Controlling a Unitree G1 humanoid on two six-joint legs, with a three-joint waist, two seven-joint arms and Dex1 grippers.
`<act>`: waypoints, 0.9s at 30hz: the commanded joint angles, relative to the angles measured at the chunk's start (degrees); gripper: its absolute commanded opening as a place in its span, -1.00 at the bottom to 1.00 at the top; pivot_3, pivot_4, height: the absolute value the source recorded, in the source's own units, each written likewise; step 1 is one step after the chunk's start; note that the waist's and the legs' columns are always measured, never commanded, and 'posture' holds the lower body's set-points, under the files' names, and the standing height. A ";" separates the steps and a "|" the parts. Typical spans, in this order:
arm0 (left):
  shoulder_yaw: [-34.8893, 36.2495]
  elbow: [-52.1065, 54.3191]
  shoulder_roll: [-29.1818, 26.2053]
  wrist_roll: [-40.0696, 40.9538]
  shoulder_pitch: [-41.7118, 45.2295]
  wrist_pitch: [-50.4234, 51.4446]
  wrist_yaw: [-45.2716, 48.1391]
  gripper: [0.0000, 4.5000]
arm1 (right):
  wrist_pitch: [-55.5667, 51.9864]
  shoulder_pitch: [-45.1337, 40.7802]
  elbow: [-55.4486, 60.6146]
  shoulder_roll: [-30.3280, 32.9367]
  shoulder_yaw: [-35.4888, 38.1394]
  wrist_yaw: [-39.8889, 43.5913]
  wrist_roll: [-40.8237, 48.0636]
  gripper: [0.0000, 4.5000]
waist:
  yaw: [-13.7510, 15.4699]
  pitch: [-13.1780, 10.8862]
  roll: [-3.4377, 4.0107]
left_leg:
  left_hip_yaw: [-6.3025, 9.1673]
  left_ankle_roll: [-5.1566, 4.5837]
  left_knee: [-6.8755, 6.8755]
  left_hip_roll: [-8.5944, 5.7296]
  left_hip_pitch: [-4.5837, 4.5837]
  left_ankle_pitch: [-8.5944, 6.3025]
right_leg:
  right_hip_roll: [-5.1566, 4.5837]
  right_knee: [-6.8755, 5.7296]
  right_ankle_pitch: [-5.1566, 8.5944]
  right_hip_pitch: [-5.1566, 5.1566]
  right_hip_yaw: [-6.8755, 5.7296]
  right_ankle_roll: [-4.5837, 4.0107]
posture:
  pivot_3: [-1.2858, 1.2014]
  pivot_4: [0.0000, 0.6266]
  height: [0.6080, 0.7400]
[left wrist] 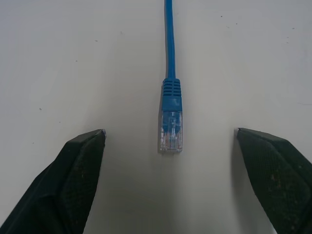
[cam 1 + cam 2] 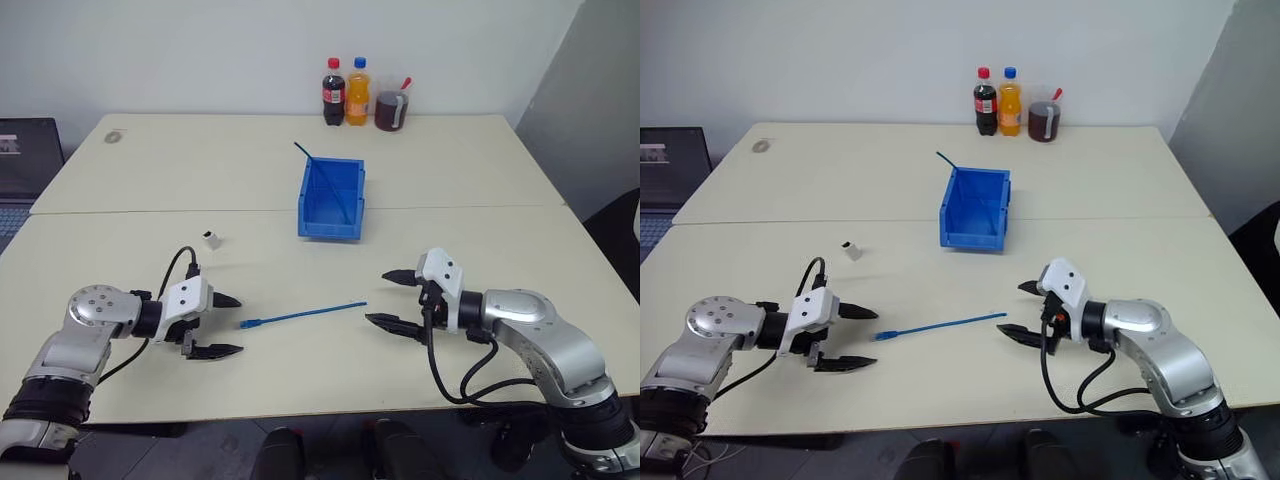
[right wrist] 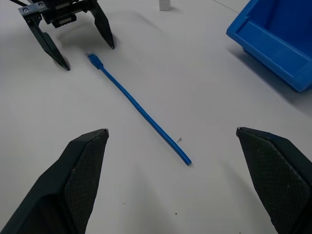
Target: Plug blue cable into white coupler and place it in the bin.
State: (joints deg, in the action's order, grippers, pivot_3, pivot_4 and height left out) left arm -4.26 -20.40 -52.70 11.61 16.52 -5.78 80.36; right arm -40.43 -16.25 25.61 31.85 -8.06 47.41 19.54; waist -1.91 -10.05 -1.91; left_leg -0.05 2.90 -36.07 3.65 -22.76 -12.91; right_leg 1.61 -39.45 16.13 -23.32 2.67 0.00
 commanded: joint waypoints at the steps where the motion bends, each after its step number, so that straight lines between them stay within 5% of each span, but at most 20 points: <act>1: -1.44 -3.15 -1.31 -3.56 -0.33 -0.32 0.16 0.53 | 1.73 0.01 1.71 0.67 0.21 -0.19 0.31 1.00 | 0.00 0.00 0.00 | 0.01 0.00 0.00 0.00 0.01 0.00 | 0.01 -0.02 0.01 0.00 -0.01 -0.02 | 0.03 -0.52 1.00; 16: -0.85 -0.84 -0.05 -2.20 -1.71 1.82 -1.45 -0.88 | 3.47 -2.41 -1.09 -0.38 -1.76 0.05 0.37 1.00 | -0.01 0.04 0.07 | -0.01 -0.01 0.00 0.01 0.08 0.00 | 0.03 -0.15 0.04 0.00 0.03 -0.06 | 0.03 -0.52 1.00; 23: 0.21 4.27 1.30 -0.14 -3.82 6.17 -2.91 -0.90 | 3.07 -2.89 -1.68 -0.82 -1.92 -0.05 0.68 1.00 | 0.15 0.16 0.24 | -0.01 0.00 -0.02 -0.01 0.05 0.00 | 0.01 -0.12 0.04 0.00 0.04 -0.06 | 0.03 -0.52 1.00; 27: 5.81 13.87 2.11 11.53 -2.66 26.82 -5.98 -0.90 | 0.21 -1.96 0.56 -1.05 -0.13 0.04 4.09 1.00 | 0.17 0.11 0.16 | 0.03 0.00 -0.04 -0.02 -0.06 0.00 | 0.01 -0.08 0.04 -0.02 0.00 -0.05 | 0.03 -0.52 1.00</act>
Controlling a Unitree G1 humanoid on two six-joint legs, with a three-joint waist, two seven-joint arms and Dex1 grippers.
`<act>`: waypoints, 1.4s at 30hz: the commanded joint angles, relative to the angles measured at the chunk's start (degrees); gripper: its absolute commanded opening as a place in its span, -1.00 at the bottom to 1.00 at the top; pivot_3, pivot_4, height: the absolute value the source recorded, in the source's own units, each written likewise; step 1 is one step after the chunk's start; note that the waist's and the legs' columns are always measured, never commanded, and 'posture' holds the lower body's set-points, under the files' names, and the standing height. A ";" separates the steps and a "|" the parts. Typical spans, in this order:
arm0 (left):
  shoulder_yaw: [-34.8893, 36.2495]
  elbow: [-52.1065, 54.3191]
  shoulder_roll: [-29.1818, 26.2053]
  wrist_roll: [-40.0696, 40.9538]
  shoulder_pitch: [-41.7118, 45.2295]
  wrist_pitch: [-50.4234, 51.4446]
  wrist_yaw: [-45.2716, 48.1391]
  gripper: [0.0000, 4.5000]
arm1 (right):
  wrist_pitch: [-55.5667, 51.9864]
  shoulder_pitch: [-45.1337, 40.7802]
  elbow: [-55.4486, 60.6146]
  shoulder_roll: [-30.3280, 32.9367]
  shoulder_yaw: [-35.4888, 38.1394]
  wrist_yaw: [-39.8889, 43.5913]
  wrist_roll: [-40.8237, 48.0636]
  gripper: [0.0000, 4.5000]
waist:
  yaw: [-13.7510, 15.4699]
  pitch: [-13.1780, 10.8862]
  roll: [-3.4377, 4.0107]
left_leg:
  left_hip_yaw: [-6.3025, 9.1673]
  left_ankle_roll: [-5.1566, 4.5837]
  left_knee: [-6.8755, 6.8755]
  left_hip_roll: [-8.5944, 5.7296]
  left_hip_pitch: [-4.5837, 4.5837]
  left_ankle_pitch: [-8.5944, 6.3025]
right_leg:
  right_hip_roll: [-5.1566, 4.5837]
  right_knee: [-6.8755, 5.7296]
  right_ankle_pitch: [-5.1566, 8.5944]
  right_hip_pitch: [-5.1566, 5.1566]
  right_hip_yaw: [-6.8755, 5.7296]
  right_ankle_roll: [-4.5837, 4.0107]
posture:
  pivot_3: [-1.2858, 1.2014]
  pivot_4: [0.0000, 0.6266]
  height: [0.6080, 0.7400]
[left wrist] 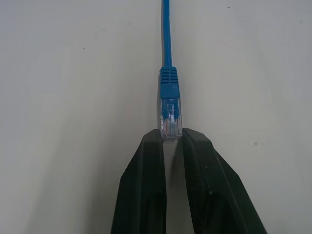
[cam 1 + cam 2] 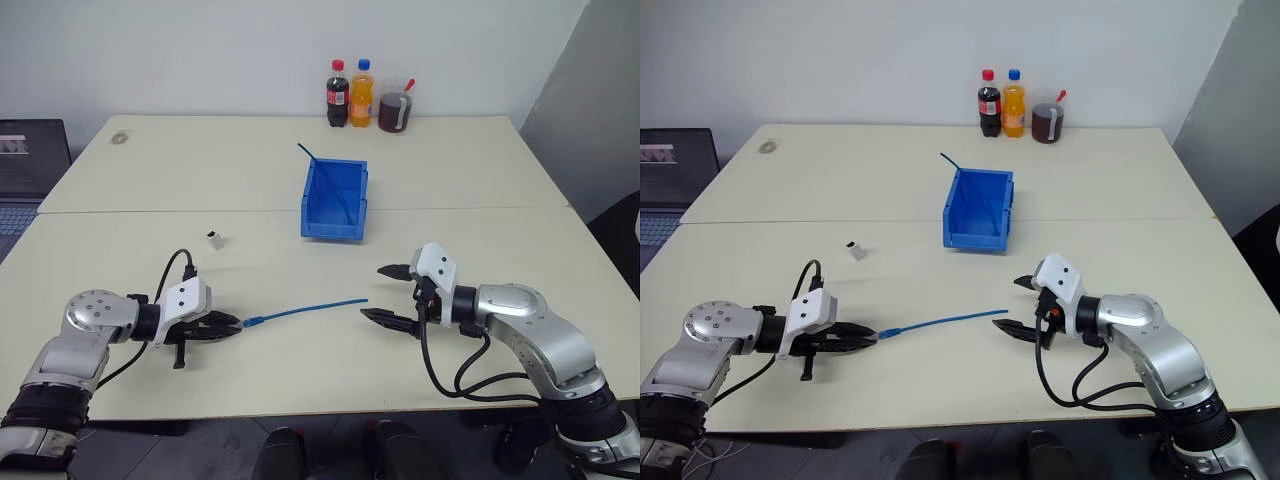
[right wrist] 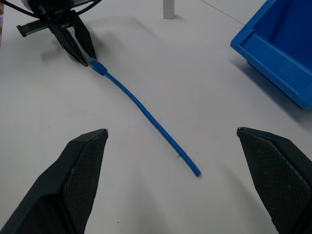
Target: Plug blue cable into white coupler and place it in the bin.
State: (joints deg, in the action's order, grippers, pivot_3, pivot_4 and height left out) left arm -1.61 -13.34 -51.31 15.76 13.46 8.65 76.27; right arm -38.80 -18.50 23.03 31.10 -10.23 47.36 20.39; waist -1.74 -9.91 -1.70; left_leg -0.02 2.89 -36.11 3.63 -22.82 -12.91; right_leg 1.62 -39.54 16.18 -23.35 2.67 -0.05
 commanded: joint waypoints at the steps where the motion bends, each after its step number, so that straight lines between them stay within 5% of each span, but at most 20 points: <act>1: 4.64 11.37 1.01 12.90 -0.23 20.04 -3.05 -0.90 | -3.47 0.84 3.98 -0.52 2.79 0.33 5.70 1.00 | -0.01 -0.08 -0.14 | 0.02 0.00 -0.02 0.01 -0.05 0.00 | 0.00 0.00 0.00 -0.03 -0.02 0.00 | 0.03 -0.52 1.00; 11: 12.04 32.92 9.40 48.33 -3.90 56.24 -20.80 -0.90 | -23.59 0.86 3.70 -3.71 10.03 -2.22 27.39 1.00 | -0.21 -0.14 -0.36 | 0.20 0.01 -0.02 0.02 -0.08 0.00 | -0.01 -0.04 0.03 -0.04 0.00 0.05 | 0.03 -0.52 1.00; 21: 12.15 35.36 14.53 57.03 -4.70 59.21 -30.82 -0.90 | -36.83 -2.76 1.55 -7.14 14.72 -7.99 46.16 1.00 | -0.20 -0.14 -0.36 | 0.34 0.00 -0.02 0.02 -0.04 0.00 | 0.10 -0.05 0.03 0.02 0.03 0.03 | 0.03 -0.52 1.00; 29: 11.27 37.28 15.81 59.92 -6.83 58.91 -33.27 -0.90 | -38.47 -4.30 -0.57 -10.09 14.10 -14.71 53.07 1.00 | -0.17 -0.14 -0.35 | 0.36 0.00 -0.01 0.02 -0.07 0.00 | 0.10 0.02 0.03 0.02 0.04 0.03 | 0.03 -0.52 1.00; 42: 10.80 38.76 15.35 61.28 -8.93 58.07 -33.66 -0.90 | -37.83 -4.39 -1.17 -9.26 11.73 -15.96 55.56 -0.39 | -0.17 -0.14 -0.35 | 0.39 0.00 0.01 0.02 -0.10 0.00 | 0.10 0.10 0.04 0.02 0.04 0.03 | 0.03 -0.52 1.00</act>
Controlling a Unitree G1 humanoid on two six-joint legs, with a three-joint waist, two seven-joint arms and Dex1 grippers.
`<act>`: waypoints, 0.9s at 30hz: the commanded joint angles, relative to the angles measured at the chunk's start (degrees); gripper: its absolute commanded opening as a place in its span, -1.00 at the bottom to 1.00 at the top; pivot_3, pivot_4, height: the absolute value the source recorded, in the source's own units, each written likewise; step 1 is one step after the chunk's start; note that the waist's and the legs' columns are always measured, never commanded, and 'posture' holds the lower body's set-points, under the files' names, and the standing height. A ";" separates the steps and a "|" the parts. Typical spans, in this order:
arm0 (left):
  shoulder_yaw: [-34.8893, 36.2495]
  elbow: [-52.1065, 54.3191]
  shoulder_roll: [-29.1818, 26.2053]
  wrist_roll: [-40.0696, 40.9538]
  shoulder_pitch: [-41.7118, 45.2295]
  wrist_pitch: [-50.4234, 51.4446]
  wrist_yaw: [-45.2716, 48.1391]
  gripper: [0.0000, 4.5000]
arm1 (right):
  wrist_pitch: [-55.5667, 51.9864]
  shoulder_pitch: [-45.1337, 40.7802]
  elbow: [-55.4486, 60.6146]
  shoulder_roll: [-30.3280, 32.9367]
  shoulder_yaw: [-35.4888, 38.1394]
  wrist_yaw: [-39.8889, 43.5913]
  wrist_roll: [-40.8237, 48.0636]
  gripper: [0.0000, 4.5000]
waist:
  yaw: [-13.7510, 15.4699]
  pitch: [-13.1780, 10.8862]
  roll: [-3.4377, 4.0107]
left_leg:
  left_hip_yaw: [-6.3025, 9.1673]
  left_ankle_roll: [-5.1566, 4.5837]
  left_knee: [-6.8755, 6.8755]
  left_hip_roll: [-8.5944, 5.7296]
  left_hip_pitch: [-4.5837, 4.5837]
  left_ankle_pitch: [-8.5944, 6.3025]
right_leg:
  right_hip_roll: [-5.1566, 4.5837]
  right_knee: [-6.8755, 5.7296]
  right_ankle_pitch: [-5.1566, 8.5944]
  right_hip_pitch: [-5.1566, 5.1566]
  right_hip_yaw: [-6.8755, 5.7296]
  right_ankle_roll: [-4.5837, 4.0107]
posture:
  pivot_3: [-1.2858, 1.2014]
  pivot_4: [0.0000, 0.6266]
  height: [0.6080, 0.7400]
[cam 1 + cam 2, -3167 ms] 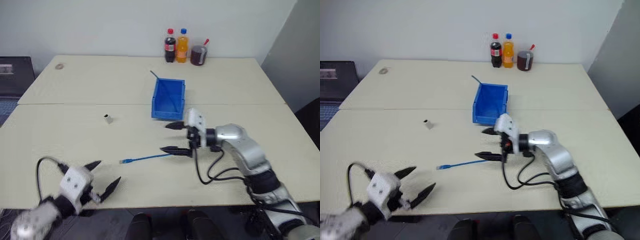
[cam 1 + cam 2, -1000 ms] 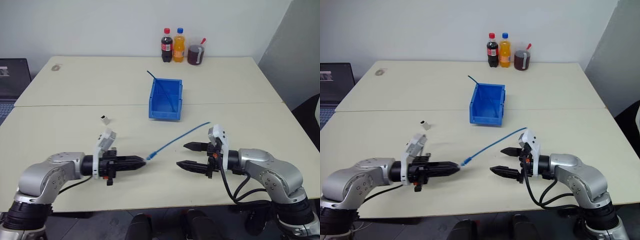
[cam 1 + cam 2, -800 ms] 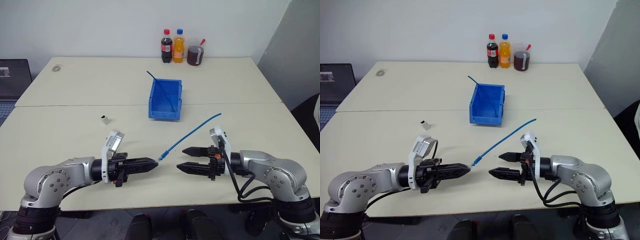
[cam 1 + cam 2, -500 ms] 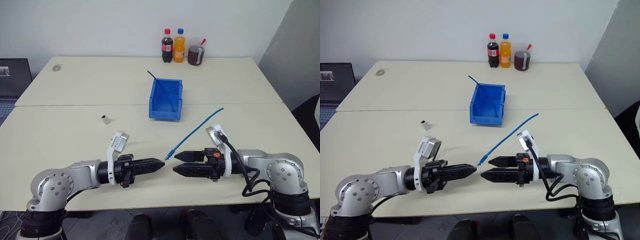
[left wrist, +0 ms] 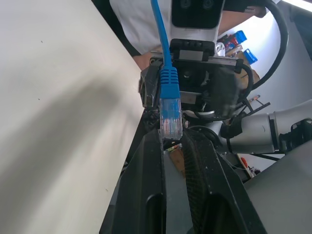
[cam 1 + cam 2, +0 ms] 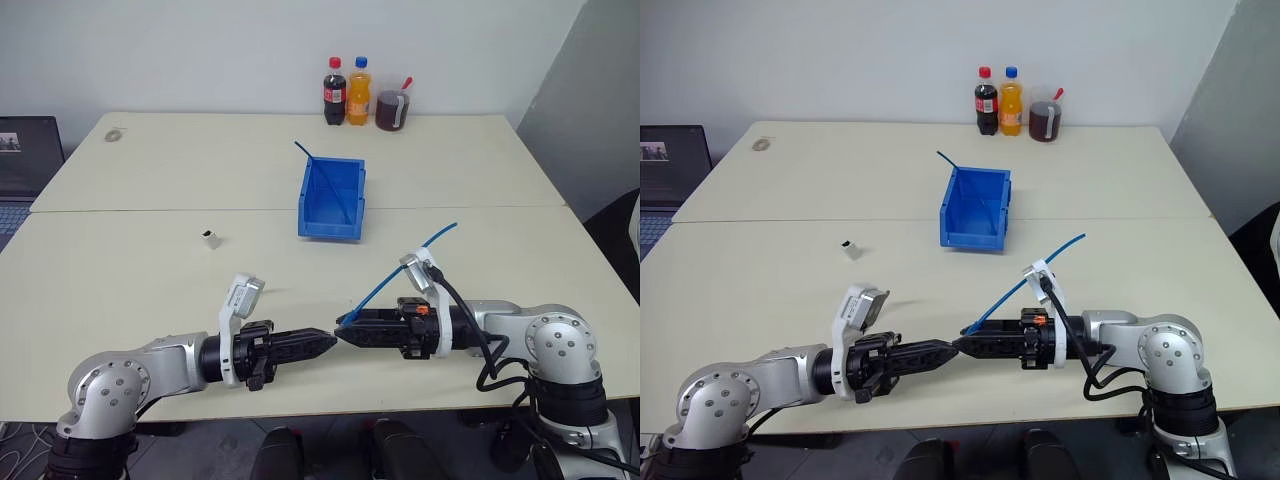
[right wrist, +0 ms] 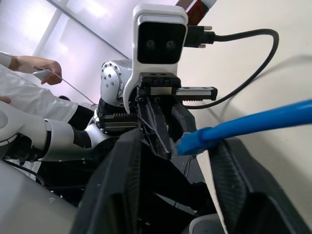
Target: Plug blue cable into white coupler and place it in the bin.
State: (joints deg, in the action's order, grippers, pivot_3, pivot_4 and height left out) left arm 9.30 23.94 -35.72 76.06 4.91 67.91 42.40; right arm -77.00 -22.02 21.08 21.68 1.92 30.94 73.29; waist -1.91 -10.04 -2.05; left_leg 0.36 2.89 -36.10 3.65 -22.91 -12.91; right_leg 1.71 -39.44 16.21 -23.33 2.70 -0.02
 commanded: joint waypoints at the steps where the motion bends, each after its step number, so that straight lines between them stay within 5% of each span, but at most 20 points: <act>1: -0.13 1.58 -0.25 1.01 -0.45 -1.23 0.24 -0.90 | 0.37 -0.89 0.70 0.15 -0.49 0.41 2.77 -0.45 | 0.00 0.00 0.00 | 0.00 0.00 0.00 0.00 -0.01 0.00 | 0.00 0.01 0.00 0.00 -0.01 0.00 | 0.03 -0.52 1.00; 5: -0.07 1.87 -0.33 0.81 -0.96 -1.70 0.37 -0.90 | 0.39 -0.83 0.43 0.46 -0.70 0.56 2.99 -0.88 | -0.02 0.00 0.00 | 0.00 0.00 0.01 0.00 -0.01 0.00 | 0.00 0.03 0.00 0.00 0.00 0.00 | 0.03 -0.52 1.00; 8: -0.15 2.24 -0.34 -0.46 -1.36 -2.97 0.79 -0.90 | 0.55 -0.95 0.15 0.92 -0.94 0.58 2.73 -0.91 | -0.01 0.00 0.00 | 0.01 0.00 0.01 0.00 -0.01 0.00 | 0.00 0.03 0.00 0.00 0.00 0.00 | 0.03 -0.52 1.00; 10: -0.17 2.47 -0.43 -0.80 -1.63 -3.45 1.25 -0.58 | 0.88 -1.08 -0.16 0.80 -0.97 0.03 2.69 -0.91 | -0.01 0.00 0.00 | 0.00 0.00 0.01 0.00 -0.01 0.00 | 0.00 0.04 0.00 0.00 0.00 0.00 | 0.03 -0.52 1.00; 19: 0.59 2.03 -3.79 -5.07 -3.41 -6.71 4.81 0.08 | 4.28 -3.07 -4.01 2.30 -0.12 0.47 -2.34 -0.91 | -0.02 -0.01 0.01 | 0.01 0.00 0.03 0.00 -0.02 0.00 | 0.00 0.10 0.01 0.00 -0.01 -0.01 | 0.03 -0.52 1.00; 24: 0.50 -2.65 -5.81 -19.75 -2.83 -17.43 3.55 0.57 | 8.46 -4.37 -7.48 3.34 0.92 1.31 -6.70 -0.91 | 0.02 -0.06 0.09 | 0.01 0.00 0.07 0.00 -0.05 0.00 | 0.00 0.24 0.00 0.00 -0.01 -0.03 | 0.03 -0.52 1.00; 27: -1.10 -7.40 -2.38 -33.94 0.96 -26.21 -8.29 0.91 | 9.95 -3.52 -7.48 4.06 0.66 2.37 -8.42 -0.91 | 0.12 -0.07 0.11 | 0.01 0.00 0.12 0.01 -0.08 0.00 | 0.00 0.31 0.00 0.00 -0.02 -0.03 | 0.03 -0.52 1.00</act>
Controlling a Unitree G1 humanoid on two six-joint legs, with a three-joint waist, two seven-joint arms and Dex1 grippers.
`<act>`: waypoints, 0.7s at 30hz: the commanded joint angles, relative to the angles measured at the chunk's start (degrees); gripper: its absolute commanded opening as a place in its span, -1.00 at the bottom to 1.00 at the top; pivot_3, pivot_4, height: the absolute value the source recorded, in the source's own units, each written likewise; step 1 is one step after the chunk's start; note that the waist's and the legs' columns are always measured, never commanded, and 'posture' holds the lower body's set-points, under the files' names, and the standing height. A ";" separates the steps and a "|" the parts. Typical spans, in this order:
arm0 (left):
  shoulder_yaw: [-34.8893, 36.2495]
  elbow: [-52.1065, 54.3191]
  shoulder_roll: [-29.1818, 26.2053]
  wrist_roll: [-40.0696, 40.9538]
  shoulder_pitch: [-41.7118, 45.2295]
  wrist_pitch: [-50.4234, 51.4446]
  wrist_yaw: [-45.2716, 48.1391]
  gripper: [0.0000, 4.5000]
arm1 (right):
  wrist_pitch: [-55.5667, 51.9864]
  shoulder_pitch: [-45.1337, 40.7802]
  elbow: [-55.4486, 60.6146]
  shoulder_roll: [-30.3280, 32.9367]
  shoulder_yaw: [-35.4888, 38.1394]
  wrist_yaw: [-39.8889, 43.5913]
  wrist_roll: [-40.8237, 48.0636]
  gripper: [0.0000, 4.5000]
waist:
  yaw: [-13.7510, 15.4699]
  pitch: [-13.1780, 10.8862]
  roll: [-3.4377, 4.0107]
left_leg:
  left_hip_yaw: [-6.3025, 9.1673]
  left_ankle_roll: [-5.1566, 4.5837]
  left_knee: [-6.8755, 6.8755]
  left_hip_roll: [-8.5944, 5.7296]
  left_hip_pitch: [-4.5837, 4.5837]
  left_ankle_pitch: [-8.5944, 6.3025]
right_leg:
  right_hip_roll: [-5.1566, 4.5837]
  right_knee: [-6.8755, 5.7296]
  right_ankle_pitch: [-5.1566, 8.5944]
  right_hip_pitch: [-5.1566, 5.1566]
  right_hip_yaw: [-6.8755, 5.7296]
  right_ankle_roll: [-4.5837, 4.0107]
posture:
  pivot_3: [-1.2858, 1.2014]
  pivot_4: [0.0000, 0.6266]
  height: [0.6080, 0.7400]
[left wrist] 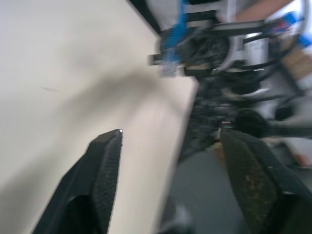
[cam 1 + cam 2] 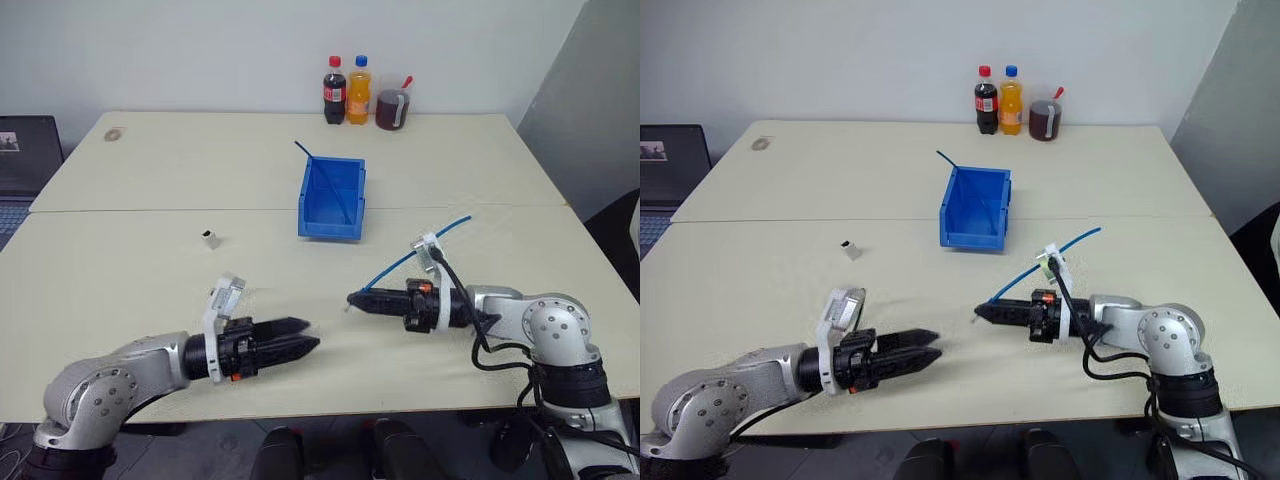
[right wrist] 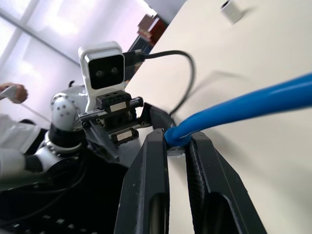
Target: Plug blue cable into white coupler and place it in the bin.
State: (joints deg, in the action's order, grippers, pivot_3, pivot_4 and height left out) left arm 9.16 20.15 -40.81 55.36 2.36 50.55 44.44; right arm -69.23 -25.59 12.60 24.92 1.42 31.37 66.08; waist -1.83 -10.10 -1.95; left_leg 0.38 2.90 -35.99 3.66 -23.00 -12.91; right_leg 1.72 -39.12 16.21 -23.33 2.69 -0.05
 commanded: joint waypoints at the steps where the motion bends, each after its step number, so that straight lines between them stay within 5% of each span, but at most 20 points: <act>1: -1.47 -4.51 3.78 -16.90 4.39 -10.62 -13.68 0.97 | 2.45 0.29 1.12 0.94 1.07 2.21 -1.55 -0.91 | 0.14 -0.01 0.02 | 0.00 0.00 0.00 0.00 -0.02 0.00 | 0.00 0.02 0.00 0.00 0.00 0.00 | 0.03 -0.52 1.00; 6: -1.32 -5.11 14.50 -30.23 8.77 -10.82 -36.90 0.97 | 4.37 0.23 0.45 0.57 -0.02 3.45 -4.32 -0.91 | 0.23 0.01 -0.03 | -0.08 0.01 -0.04 -0.05 -0.16 0.00 | -0.11 0.14 -0.06 -0.01 0.02 0.11 | 0.03 -0.52 1.00; 13: 3.03 -8.51 32.40 -38.10 17.54 -9.28 -59.81 0.97 | 5.65 -2.57 -2.37 -0.20 -1.45 5.80 -7.70 -0.91 | 0.29 0.06 -0.10 | 0.03 0.01 -0.18 -0.14 -0.35 0.00 | -0.19 0.16 -0.20 -0.04 -0.01 0.35 | 0.03 -0.52 1.00; 21: 7.79 -18.52 38.30 -45.73 23.93 -10.31 -73.49 0.97 | 6.01 -3.83 -3.90 0.29 -0.95 7.41 -9.81 -0.91 | 0.13 0.06 -0.11 | 0.03 0.01 -0.20 -0.15 -0.33 0.00 | -0.13 0.14 -0.25 -0.03 -0.02 0.42 | 0.03 -0.52 1.00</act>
State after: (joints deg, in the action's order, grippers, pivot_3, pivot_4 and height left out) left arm 16.30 2.45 -2.31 12.17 25.15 41.06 -27.00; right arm -64.08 -28.48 8.04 24.70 -0.85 37.50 56.28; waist -1.70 -10.04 -2.07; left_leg 0.41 2.91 -36.19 3.50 -23.34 -12.91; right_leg 1.59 -38.98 15.96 -23.36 2.66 0.37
